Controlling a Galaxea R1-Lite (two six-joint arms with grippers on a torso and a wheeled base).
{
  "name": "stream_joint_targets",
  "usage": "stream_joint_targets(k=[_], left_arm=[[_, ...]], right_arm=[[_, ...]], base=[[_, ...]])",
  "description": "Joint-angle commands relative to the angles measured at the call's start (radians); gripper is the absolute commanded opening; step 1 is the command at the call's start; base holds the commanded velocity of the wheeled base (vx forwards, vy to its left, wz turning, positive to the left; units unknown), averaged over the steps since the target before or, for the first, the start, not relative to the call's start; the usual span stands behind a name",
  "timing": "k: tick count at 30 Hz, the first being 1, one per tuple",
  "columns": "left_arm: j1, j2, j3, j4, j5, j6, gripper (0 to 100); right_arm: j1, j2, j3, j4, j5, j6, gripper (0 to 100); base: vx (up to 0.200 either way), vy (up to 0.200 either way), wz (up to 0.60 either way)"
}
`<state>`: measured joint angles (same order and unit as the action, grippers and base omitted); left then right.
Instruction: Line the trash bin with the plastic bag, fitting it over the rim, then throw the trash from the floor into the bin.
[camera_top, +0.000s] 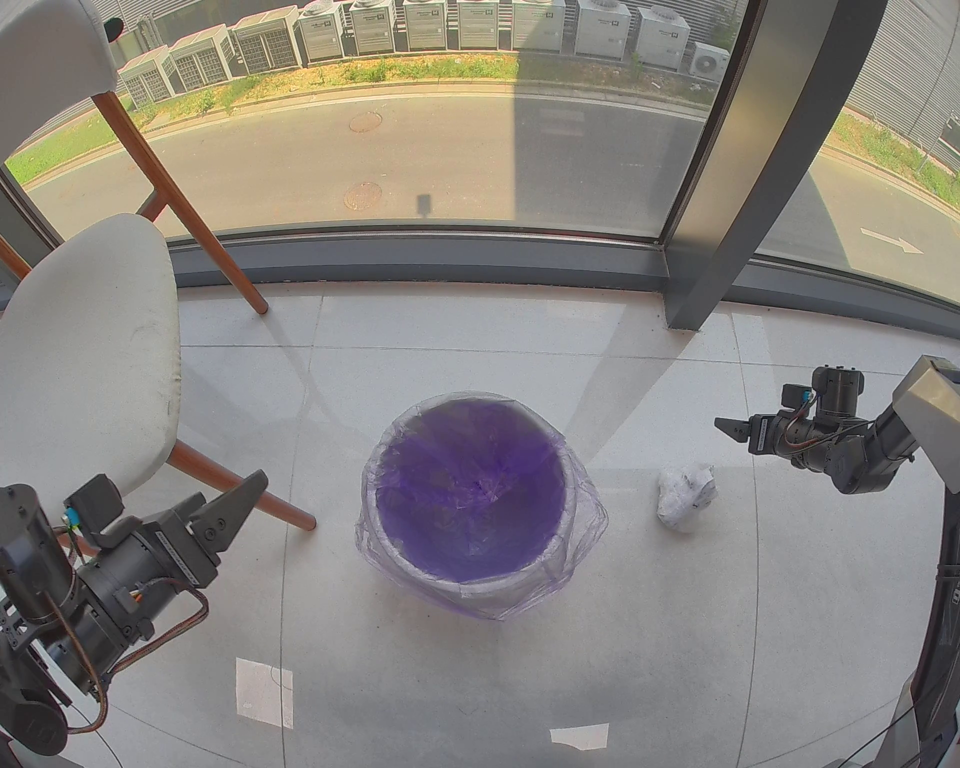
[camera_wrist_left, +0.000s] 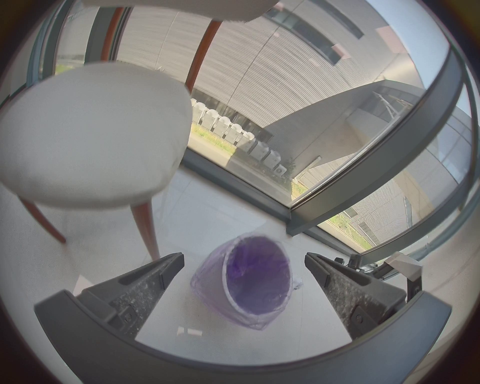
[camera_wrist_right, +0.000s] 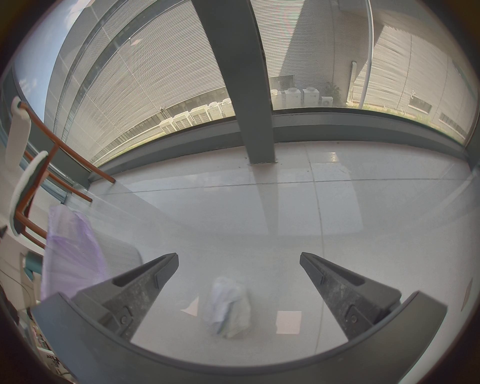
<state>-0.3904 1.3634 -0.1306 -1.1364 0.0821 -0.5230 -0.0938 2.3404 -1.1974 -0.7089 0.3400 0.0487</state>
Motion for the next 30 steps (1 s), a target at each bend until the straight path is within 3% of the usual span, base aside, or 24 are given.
stream_joint_targets(k=[1,12,26,27,30], left_arm=[[0.079,-0.161,0.003,0.001,-0.004,0.06,100],[0.185,-0.199,-0.003,0.003,0.004,0.061,100],[0.242,-0.248,0.052,-0.003,-0.001,0.169,100],[0.242,-0.26,0.055,-0.003,-0.001,0.172,100],[0.26,-0.285,0.066,-0.003,-0.002,0.196,100]], right_arm=[[-0.041,0.178,-0.131,0.017,0.008,-0.05,100],[0.003,0.255,-0.209,0.091,0.07,-0.053,100],[0.068,0.33,-0.206,0.111,0.062,-0.063,100],[0.071,0.341,-0.206,0.103,0.057,-0.063,0],[0.068,0.378,-0.212,0.082,0.04,-0.066,0]], base=[[0.0,0.0,0.0],[0.0,0.0,0.0],[0.0,0.0,0.0],[0.0,0.0,0.0],[0.0,0.0,0.0]])
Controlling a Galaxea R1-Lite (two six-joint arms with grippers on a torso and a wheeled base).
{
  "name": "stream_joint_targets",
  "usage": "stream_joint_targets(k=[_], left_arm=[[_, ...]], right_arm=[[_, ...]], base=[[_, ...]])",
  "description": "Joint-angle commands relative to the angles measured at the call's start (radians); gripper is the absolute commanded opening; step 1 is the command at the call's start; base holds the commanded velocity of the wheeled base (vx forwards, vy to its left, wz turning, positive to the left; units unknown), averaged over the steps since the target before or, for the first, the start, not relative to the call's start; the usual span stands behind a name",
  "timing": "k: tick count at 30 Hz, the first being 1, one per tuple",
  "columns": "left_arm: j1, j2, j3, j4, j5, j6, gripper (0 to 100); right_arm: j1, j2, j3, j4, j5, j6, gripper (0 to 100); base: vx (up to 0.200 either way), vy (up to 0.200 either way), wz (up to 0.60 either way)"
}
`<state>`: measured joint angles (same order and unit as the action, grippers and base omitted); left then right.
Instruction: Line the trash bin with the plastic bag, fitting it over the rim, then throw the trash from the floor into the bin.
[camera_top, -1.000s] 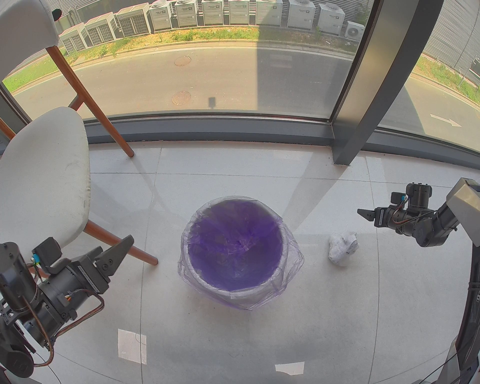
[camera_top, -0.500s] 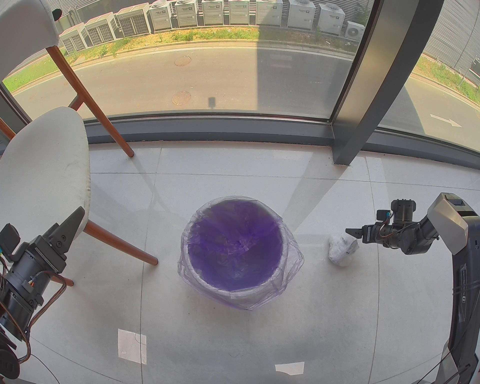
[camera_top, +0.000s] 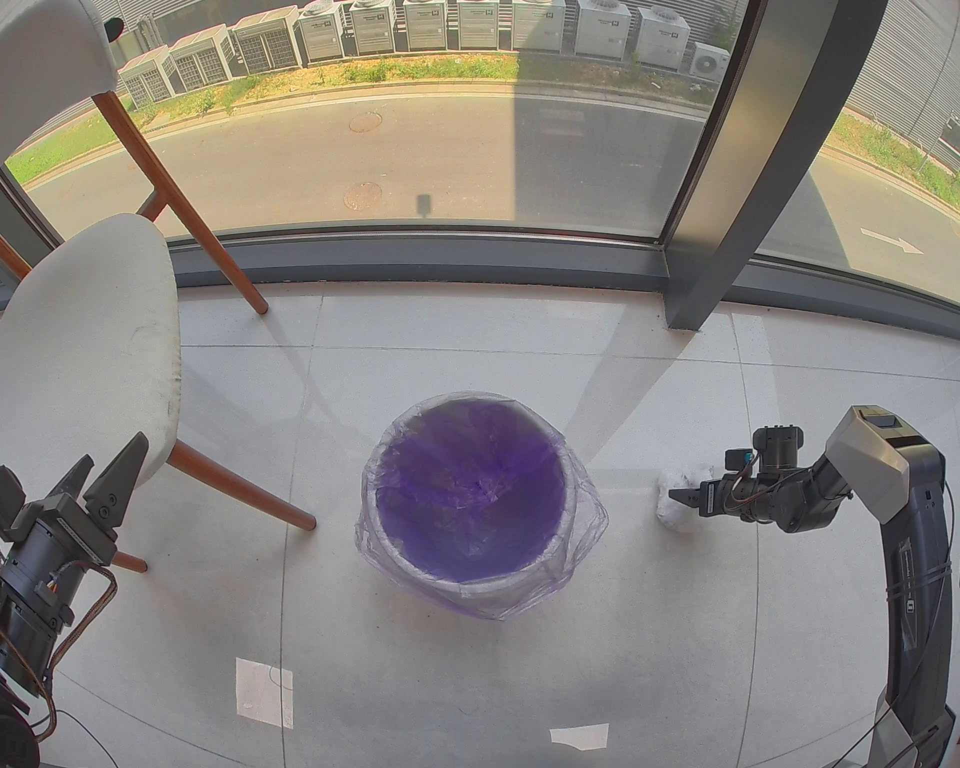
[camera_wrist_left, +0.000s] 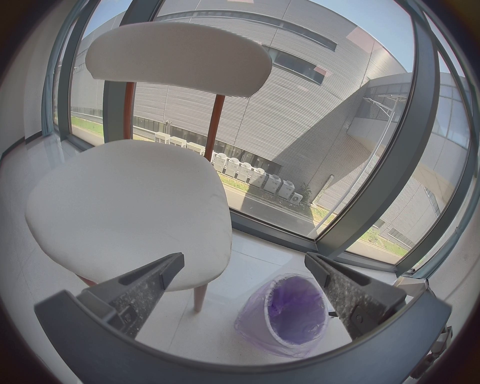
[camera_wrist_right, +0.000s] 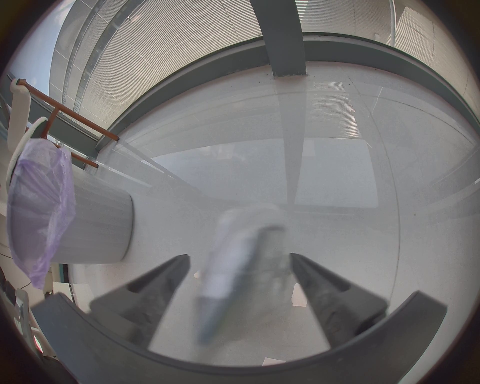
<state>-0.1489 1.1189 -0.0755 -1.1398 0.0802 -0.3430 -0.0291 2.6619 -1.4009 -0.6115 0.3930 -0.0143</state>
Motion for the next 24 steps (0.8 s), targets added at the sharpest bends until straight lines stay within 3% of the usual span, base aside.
stream_joint_targets(k=[1,4,13,24], left_arm=[[0.034,-0.042,0.01,-0.001,-0.004,0.036,100],[0.078,-0.045,-0.001,0.0,-0.011,0.053,100],[0.089,-0.059,-0.003,0.006,-0.016,0.056,100],[0.086,-0.097,0.005,0.009,-0.014,0.058,100]], right_arm=[[0.003,0.066,-0.02,-0.024,-0.026,0.002,0],[-0.005,0.082,-0.047,-0.022,-0.054,0.002,0],[-0.011,0.006,0.014,-0.065,-0.097,0.013,0],[0.005,-0.611,0.519,-0.171,-0.088,0.008,0]], base=[[0.0,0.0,0.0],[0.0,0.0,0.0],[0.0,0.0,0.0],[0.0,0.0,0.0]])
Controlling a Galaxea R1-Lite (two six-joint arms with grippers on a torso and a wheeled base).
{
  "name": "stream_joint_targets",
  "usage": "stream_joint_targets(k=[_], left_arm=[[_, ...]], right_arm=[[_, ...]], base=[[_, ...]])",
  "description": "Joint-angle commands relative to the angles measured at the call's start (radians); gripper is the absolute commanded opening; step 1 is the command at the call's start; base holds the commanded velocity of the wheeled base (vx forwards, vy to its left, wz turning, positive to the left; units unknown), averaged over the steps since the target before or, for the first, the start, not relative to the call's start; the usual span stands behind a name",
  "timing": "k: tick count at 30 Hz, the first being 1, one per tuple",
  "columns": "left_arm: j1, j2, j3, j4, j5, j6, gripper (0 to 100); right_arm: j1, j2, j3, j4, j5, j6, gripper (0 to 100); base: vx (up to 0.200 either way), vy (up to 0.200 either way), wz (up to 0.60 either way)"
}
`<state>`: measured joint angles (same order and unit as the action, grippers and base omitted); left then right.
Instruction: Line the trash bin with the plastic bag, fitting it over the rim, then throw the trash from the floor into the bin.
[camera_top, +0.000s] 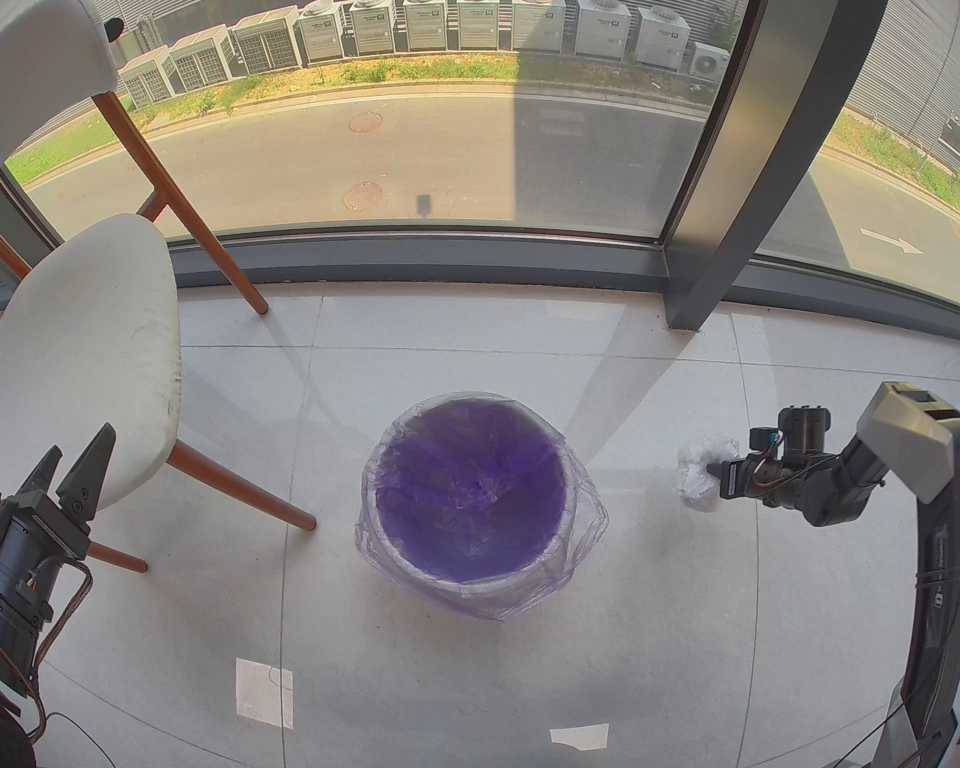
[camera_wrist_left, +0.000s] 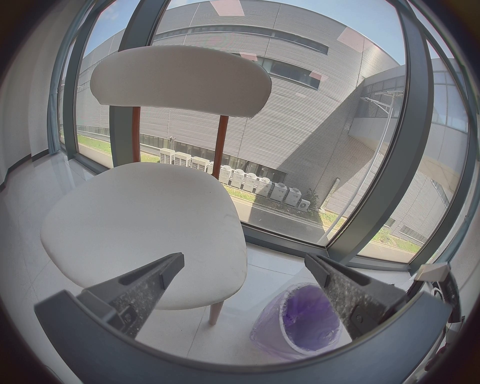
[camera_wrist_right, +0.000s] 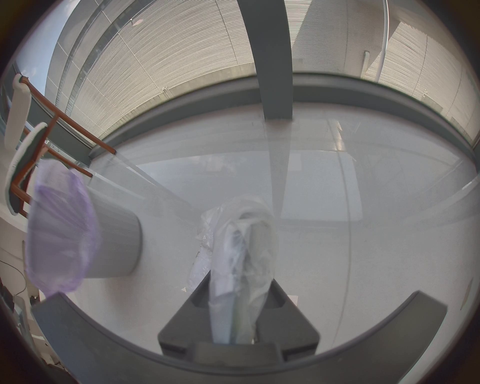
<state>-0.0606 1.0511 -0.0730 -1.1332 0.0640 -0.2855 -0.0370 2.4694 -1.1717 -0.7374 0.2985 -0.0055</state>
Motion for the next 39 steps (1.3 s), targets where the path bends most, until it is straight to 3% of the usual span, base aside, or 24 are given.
stream_joint_targets(k=[1,2,5,9,10,12,18,24,28,35,36,39], left_arm=[[-0.001,-0.029,0.004,0.003,0.003,0.002,100],[-0.001,-0.029,0.004,0.003,0.003,0.002,100],[0.001,-0.033,0.016,0.027,0.013,0.012,100],[0.012,-0.06,0.032,0.058,0.017,0.046,100],[0.019,-0.08,0.039,0.064,0.017,0.048,100],[0.021,-0.117,0.056,0.07,0.019,0.049,100],[0.024,-0.198,0.071,0.093,0.048,0.055,100],[0.025,-0.287,0.071,0.153,0.074,0.059,100],[0.073,-0.373,0.067,0.21,0.089,0.059,100],[0.079,-0.585,0.059,0.489,0.105,0.098,100],[0.078,-0.697,0.058,0.618,0.085,0.103,100],[0.078,-0.833,0.058,0.782,0.034,0.146,100]], right_arm=[[0.025,-0.489,0.333,-0.045,0.007,-0.001,0],[0.026,-0.5,0.339,-0.045,0.007,-0.001,0],[0.121,-0.727,0.451,-0.045,0.005,0.004,0],[0.25,-0.859,0.504,-0.034,-0.002,0.002,0],[0.25,-0.859,0.504,-0.034,-0.002,0.002,0],[0.371,-0.897,0.532,-0.042,-0.015,-0.008,0],[0.542,-0.865,0.527,-0.039,-0.108,0.002,0],[0.629,-0.728,0.465,-0.045,-0.121,-0.004,0],[0.669,-0.612,0.372,-0.045,-0.122,-0.004,0],[0.694,-0.452,0.248,-0.045,-0.122,-0.007,0],[0.694,-0.406,0.214,-0.045,-0.122,-0.007,0],[0.694,-0.342,0.175,-0.045,-0.124,-0.008,0]], base=[[0.0,0.0,0.0],[0.0,0.0,0.0],[0.0,0.0,0.0],[0.0,0.0,0.0],[0.0,0.0,0.0],[0.0,0.0,0.0],[0.0,0.0,0.0],[0.0,0.0,0.0],[0.0,0.0,0.0],[0.0,0.0,0.0],[0.0,0.0,0.0],[0.0,0.0,0.0]])
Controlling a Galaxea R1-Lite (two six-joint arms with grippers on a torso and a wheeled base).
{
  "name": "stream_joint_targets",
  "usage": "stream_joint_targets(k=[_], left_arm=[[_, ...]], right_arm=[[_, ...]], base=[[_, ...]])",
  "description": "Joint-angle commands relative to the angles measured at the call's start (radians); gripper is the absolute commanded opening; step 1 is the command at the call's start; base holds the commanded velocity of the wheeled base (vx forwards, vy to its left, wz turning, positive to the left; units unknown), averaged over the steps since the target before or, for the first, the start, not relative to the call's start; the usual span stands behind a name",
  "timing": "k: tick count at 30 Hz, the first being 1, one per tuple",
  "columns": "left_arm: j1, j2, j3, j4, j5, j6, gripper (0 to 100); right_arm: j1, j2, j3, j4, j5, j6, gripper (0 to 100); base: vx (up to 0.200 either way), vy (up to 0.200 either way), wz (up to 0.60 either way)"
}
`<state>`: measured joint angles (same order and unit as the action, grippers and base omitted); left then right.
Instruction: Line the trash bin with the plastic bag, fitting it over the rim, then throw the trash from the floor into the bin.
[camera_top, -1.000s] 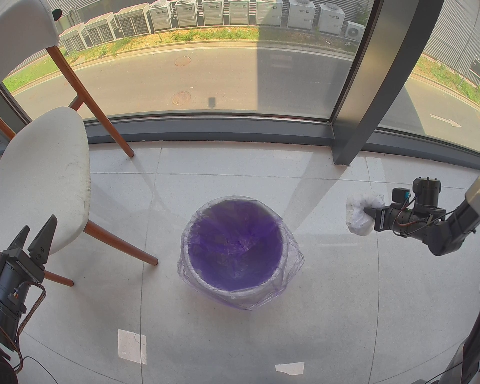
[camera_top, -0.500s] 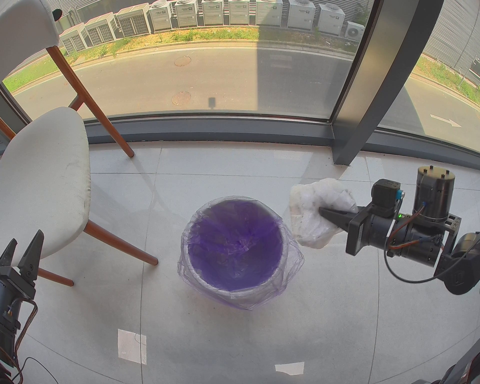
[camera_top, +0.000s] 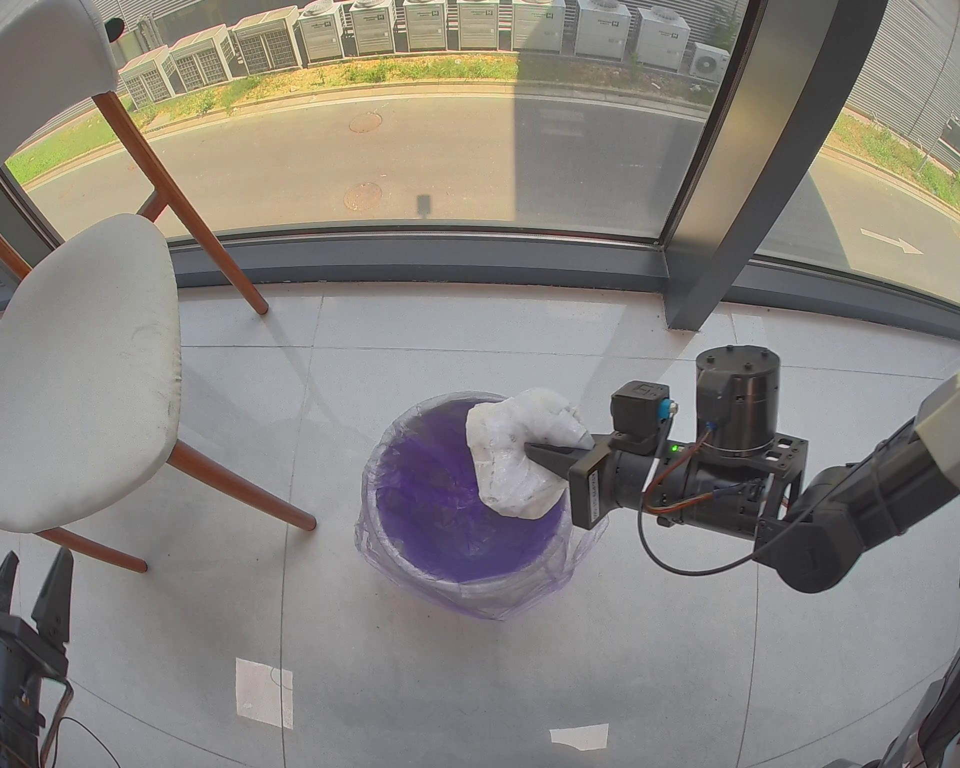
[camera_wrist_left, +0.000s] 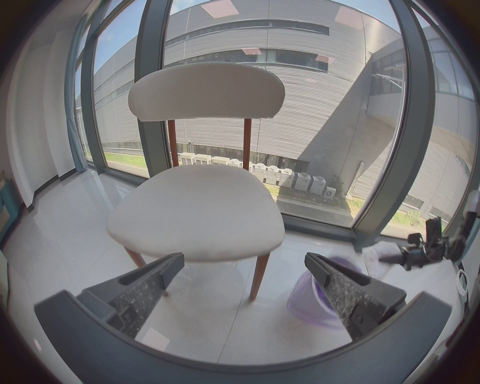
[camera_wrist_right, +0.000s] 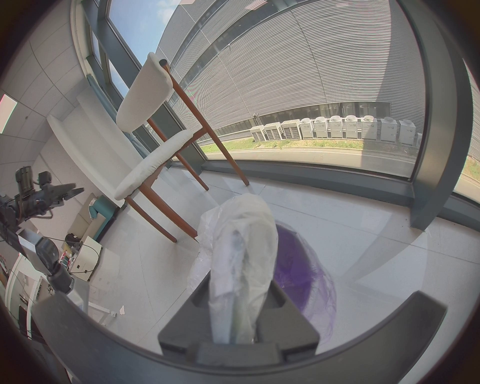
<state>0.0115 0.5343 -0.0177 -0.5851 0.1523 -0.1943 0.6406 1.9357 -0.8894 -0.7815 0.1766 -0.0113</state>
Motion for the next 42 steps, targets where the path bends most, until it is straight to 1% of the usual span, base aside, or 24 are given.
stream_joint_targets(k=[1,3,4,7,8,9,12,14,16,20,21,24,25,29,32,34,35,36,37,38,39,40,41,42], left_arm=[[0.005,-0.353,0.001,0.274,-0.063,0.073,100],[0.005,-0.451,0.005,0.375,-0.08,0.127,100],[-0.002,-0.501,0.013,0.427,-0.079,0.168,100],[-0.01,-0.517,0.018,0.519,-0.079,0.219,100],[-0.01,-0.517,0.013,0.539,-0.082,0.214,100],[-0.01,-0.517,0.012,0.539,-0.082,0.213,100],[-0.008,-0.524,0.002,0.568,-0.135,0.179,100],[-0.007,-0.524,-0.002,0.576,-0.139,0.17,100],[-0.008,-0.527,0.001,0.57,-0.134,0.167,100],[-0.01,-0.528,0.001,0.57,-0.16,0.173,100],[-0.01,-0.527,0.002,0.568,-0.197,0.173,100],[-0.007,-0.527,0.001,0.568,-0.208,0.173,100],[-0.007,-0.527,0.001,0.568,-0.208,0.171,100],[-0.005,-0.527,0.007,0.548,-0.197,0.165,100],[-0.005,-0.527,0.01,0.541,-0.192,0.164,100],[-0.005,-0.527,0.012,0.538,-0.177,0.164,100],[-0.005,-0.527,0.015,0.533,-0.149,0.165,100],[-0.005,-0.527,0.016,0.53,-0.142,0.165,100],[-0.005,-0.527,0.018,0.518,-0.105,0.167,100],[-0.005,-0.527,0.018,0.518,-0.097,0.168,100],[-0.005,-0.527,0.018,0.518,-0.05,0.173,100],[-0.005,-0.527,0.018,0.518,-0.045,0.173,100],[-0.005,-0.528,0.018,0.516,-0.005,0.174,100],[-0.005,-0.527,0.018,0.524,0.006,0.18,100]], right_arm=[[0.016,0.209,-0.118,-0.002,-0.002,-0.003,0],[0.016,0.25,-0.151,-0.002,-0.003,-0.003,0],[0.017,0.276,-0.175,-0.002,-0.009,-0.003,0],[0.019,0.336,-0.232,-0.001,-0.017,-0.003,0],[0.019,0.358,-0.255,-0.001,-0.019,-0.003,0],[0.019,0.361,-0.257,-0.001,-0.017,-0.003,0],[0.016,0.431,-0.319,-0.001,-0.026,-0.003,0],[0.01,0.465,-0.347,-0.001,-0.028,0.001,0],[0.005,0.494,-0.373,-0.002,-0.028,0.002,0],[-0.004,0.537,-0.419,-0.001,-0.028,0.005,0],[-0.01,0.569,-0.456,-0.001,-0.028,0.007,0],[-0.021,0.603,-0.516,0.001,-0.026,0.007,0],[-0.021,0.609,-0.531,0.001,-0.026,0.008,100],[-0.018,0.609,-0.576,-0.002,-0.022,0.01,100],[-0.007,0.574,-0.569,-0.015,-0.025,0.025,100],[-0.001,0.519,-0.56,-0.005,-0.025,0.03,100],[0.007,0.477,-0.548,-0.002,-0.025,0.031,100],[0.008,0.468,-0.545,-0.002,-0.026,0.031,100],[0.011,0.407,-0.516,-0.004,-0.028,0.033,100],[0.013,0.391,-0.507,-0.005,-0.028,0.033,100],[0.01,0.29,-0.434,-0.005,-0.031,0.033,100],[0.008,0.278,-0.428,-0.005,-0.031,0.033,100],[-0.003,0.157,-0.327,-0.004,-0.046,0.034,100],[-0.015,0.081,-0.263,-0.004,-0.063,0.039,100]], base=[[0.0,0.0,0.0],[0.0,0.0,0.0],[0.0,0.0,0.0],[0.0,0.0,0.0],[0.0,0.0,0.0],[0.0,0.0,0.0],[0.0,0.0,0.0],[0.0,0.0,0.0],[0.0,0.0,0.0],[0.0,0.0,0.0],[0.0,0.0,0.0],[0.0,0.0,0.0],[0.0,0.0,0.0],[0.0,0.0,0.0],[0.0,0.0,0.0],[0.0,0.0,0.0],[0.0,0.0,0.0],[0.0,0.0,0.0],[0.0,0.0,0.0],[0.0,0.0,0.0],[0.0,0.0,0.0],[0.0,0.0,0.0],[0.0,0.0,0.0],[0.0,0.0,0.0]])
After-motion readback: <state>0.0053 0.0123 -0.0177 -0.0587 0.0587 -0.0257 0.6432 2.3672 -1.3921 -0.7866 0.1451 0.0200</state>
